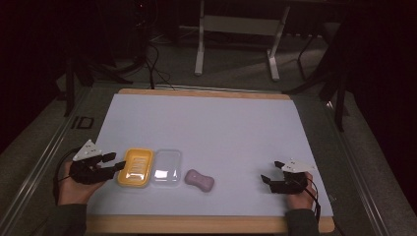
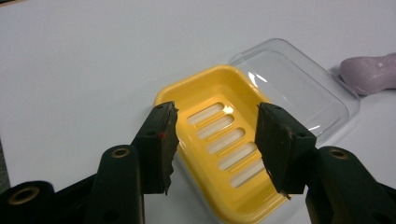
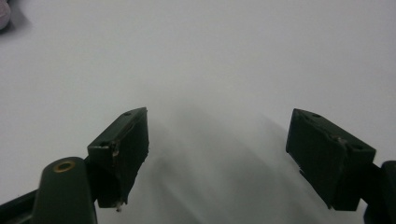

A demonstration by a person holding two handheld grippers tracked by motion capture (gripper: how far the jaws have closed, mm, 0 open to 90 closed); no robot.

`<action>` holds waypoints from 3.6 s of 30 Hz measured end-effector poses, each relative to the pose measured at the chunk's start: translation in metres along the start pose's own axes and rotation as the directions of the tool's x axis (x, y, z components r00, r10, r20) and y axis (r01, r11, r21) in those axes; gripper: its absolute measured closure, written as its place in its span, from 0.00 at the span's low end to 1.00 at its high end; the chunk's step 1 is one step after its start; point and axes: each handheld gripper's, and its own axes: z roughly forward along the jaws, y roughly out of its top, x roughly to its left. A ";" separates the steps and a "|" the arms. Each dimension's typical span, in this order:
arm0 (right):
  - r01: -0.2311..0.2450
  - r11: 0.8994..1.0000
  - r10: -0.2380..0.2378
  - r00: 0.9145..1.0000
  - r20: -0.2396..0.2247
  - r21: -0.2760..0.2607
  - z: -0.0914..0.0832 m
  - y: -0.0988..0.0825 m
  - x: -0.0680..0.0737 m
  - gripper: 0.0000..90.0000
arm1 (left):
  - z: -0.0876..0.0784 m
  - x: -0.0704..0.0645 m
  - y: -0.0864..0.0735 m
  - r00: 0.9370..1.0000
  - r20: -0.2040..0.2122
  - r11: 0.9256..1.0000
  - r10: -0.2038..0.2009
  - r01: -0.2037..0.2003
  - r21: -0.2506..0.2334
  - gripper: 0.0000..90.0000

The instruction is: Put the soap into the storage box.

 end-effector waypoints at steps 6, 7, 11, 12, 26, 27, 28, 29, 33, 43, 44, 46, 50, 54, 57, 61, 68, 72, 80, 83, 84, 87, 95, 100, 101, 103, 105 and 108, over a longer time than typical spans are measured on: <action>0.000 1.000 0.000 1.000 0.000 0.001 0.000 0.000 0.000 0.23 | 0.005 -0.003 0.005 0.999 0.018 0.999 0.036 -0.037 0.020 0.54; 0.000 1.000 0.000 1.000 0.001 0.001 0.000 0.000 0.000 0.23 | 0.005 -0.003 0.005 0.999 0.022 0.999 0.042 -0.043 0.022 0.54; 0.000 1.000 0.000 1.000 0.001 0.001 0.000 0.000 0.000 0.23 | 0.008 -0.006 0.008 0.997 0.055 0.999 0.049 -0.050 0.014 0.54; 0.000 1.000 0.000 1.000 0.001 0.001 0.000 0.000 0.000 0.23 | 0.009 -0.007 0.009 0.997 0.060 0.999 0.048 -0.048 0.009 0.54; 0.005 1.000 -0.005 1.000 0.003 0.002 0.000 0.000 0.000 0.23 | 0.026 -0.025 0.024 0.988 0.096 0.992 0.119 -0.121 0.019 0.51; 0.007 1.000 -0.007 1.000 0.003 0.002 0.000 0.000 0.000 0.23 | 0.027 -0.026 0.025 0.988 0.103 0.992 0.119 -0.122 0.020 0.51; 0.008 1.000 -0.008 1.000 0.004 0.001 0.000 0.000 0.000 0.23 | 0.028 -0.028 0.026 0.986 0.106 0.991 0.127 -0.130 0.021 0.51; 0.006 1.000 -0.006 1.000 0.005 0.001 0.000 0.000 0.001 0.23 | 0.030 -0.030 0.027 0.985 0.112 0.990 0.132 -0.136 0.025 0.51; 0.007 1.000 -0.007 1.000 0.004 -0.010 -0.001 0.000 0.000 0.23 | 0.035 -0.036 0.029 0.979 0.126 0.986 0.160 -0.164 0.029 0.51; 0.003 1.000 -0.003 1.000 0.002 -0.020 -0.003 -0.001 0.000 0.23 | 0.051 -0.051 0.038 0.961 0.180 0.973 0.210 -0.223 0.057 0.52; 0.002 1.000 -0.002 1.000 0.002 -0.020 -0.003 -0.001 0.000 0.23 | 0.052 -0.053 0.039 0.959 0.184 0.971 0.217 -0.231 0.058 0.52; 0.002 1.000 -0.002 1.000 0.001 -0.020 -0.003 -0.001 0.000 0.23 | 0.055 -0.056 0.041 0.954 0.194 0.968 0.227 -0.243 0.060 0.52; 0.001 1.000 -0.001 1.000 -0.001 -0.018 -0.002 -0.001 -0.001 0.23 | 0.061 -0.063 0.045 0.940 0.221 0.960 0.259 -0.276 0.052 0.50; 0.001 1.000 -0.001 1.000 -0.001 -0.017 -0.002 -0.001 0.000 0.23 | 0.068 -0.069 0.049 0.931 0.237 0.953 0.277 -0.298 0.059 0.49; 0.003 1.000 -0.003 1.000 -0.002 -0.018 -0.002 -0.001 -0.001 0.23 | 0.073 -0.074 0.051 0.923 0.238 0.943 0.301 -0.325 0.070 0.49; 0.001 1.000 -0.001 1.000 -0.002 -0.016 -0.002 -0.001 0.000 0.23 | 0.079 -0.081 0.056 0.913 0.244 0.930 0.328 -0.357 0.084 0.48; 0.002 1.000 -0.003 1.000 -0.003 -0.016 -0.002 -0.001 0.000 0.22 | 0.086 -0.089 0.062 0.895 0.264 0.914 0.359 -0.394 0.096 0.47; 0.003 1.000 -0.003 1.000 -0.005 -0.015 -0.002 -0.001 0.000 0.22 | 0.089 -0.097 0.063 0.877 0.289 0.901 0.383 -0.423 0.092 0.47; 0.003 1.000 -0.003 1.000 -0.006 -0.015 -0.002 -0.001 0.000 0.22 | 0.101 -0.110 0.068 0.847 0.310 0.868 0.432 -0.484 0.113 0.46; 0.004 1.000 -0.004 1.000 -0.007 -0.012 -0.001 -0.001 0.000 0.22 | 0.104 -0.116 0.070 0.832 0.319 0.852 0.455 -0.511 0.118 0.45; 0.004 1.000 -0.004 1.000 -0.007 -0.012 -0.001 0.000 0.000 0.22 | 0.105 -0.118 0.071 0.829 0.318 0.847 0.461 -0.517 0.120 0.44; 0.004 1.000 -0.004 1.000 -0.007 -0.012 -0.001 -0.001 0.000 0.22 | 0.108 -0.121 0.073 0.822 0.324 0.842 0.469 -0.527 0.118 0.42; 0.005 1.000 -0.005 1.000 -0.009 -0.011 -0.001 -0.001 -0.001 0.22 | 0.116 -0.127 0.078 0.807 0.339 0.826 0.483 -0.549 0.129 0.35; 0.008 1.000 -0.008 1.000 -0.009 -0.009 -0.001 0.000 0.000 0.22 | 0.122 -0.131 0.080 0.802 0.348 0.822 0.487 -0.555 0.130 0.32; 0.008 1.000 -0.008 1.000 -0.010 -0.009 -0.001 0.000 0.000 0.22 | 0.123 -0.132 0.080 0.803 0.351 0.825 0.482 -0.551 0.127 0.30; 0.008 1.000 -0.008 1.000 -0.010 -0.008 -0.001 0.000 -0.001 0.22 | 0.125 -0.133 0.080 0.797 0.359 0.821 0.485 -0.556 0.127 0.29; 0.008 1.000 -0.008 1.000 -0.010 -0.008 -0.001 0.000 0.000 0.22 | 0.128 -0.135 0.080 0.794 0.364 0.818 0.487 -0.561 0.129 0.27; 0.007 1.000 -0.008 1.000 -0.011 -0.006 -0.001 0.000 0.000 0.22 | 0.130 -0.138 0.080 0.790 0.364 0.813 0.494 -0.568 0.130 0.26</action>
